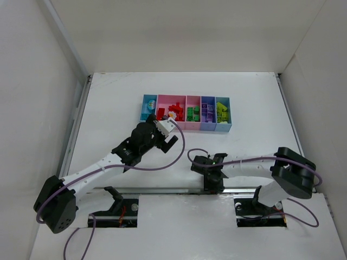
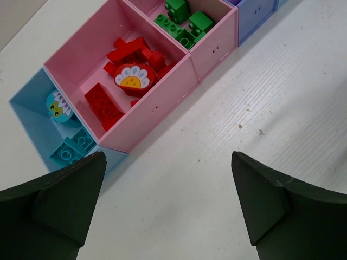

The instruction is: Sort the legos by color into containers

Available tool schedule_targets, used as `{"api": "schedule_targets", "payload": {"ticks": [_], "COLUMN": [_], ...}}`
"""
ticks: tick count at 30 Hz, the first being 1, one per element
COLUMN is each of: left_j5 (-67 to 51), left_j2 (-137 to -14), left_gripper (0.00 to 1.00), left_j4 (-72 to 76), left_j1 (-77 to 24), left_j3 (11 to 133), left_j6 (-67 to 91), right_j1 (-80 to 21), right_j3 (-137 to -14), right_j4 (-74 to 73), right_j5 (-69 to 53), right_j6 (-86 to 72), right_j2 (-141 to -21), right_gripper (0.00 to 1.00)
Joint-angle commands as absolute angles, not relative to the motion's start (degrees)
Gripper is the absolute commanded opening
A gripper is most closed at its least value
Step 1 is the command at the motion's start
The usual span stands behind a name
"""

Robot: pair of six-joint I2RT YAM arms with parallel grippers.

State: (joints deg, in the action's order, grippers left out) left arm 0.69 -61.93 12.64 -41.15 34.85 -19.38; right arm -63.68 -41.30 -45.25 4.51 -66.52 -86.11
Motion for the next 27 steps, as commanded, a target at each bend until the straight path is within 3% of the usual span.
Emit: {"api": "schedule_targets", "payload": {"ticks": [1,3,11,16,27], "left_j5": [1.4,1.4,1.4,0.4,0.4], "left_j2": [-59.9,-59.9,-59.4,-59.4,-59.4], "left_gripper": [1.0,1.0,1.0,1.0,1.0], "left_j4": [15.2,15.2,15.2,15.2,14.7], "left_j1": [-41.0,-41.0,-40.5,-40.0,-39.5], "left_j3": [34.5,34.5,34.5,34.5,34.5], "left_j6": [-19.0,-19.0,-19.0,-19.0,-18.5], "right_j1": [-65.0,-65.0,-65.0,-65.0,-68.3], "right_j3": [-40.6,-40.6,-44.5,-45.2,-53.3], "right_j4": [-45.7,-45.7,-50.8,-52.3,-57.0], "right_j5": [4.7,5.3,9.0,10.6,14.0], "right_j6": [-68.1,-68.1,-68.1,-68.1,-64.5], "right_j2": [-87.3,-86.7,-86.7,-84.8,-81.7], "right_gripper": [0.38,0.38,0.14,0.1,0.1]}}
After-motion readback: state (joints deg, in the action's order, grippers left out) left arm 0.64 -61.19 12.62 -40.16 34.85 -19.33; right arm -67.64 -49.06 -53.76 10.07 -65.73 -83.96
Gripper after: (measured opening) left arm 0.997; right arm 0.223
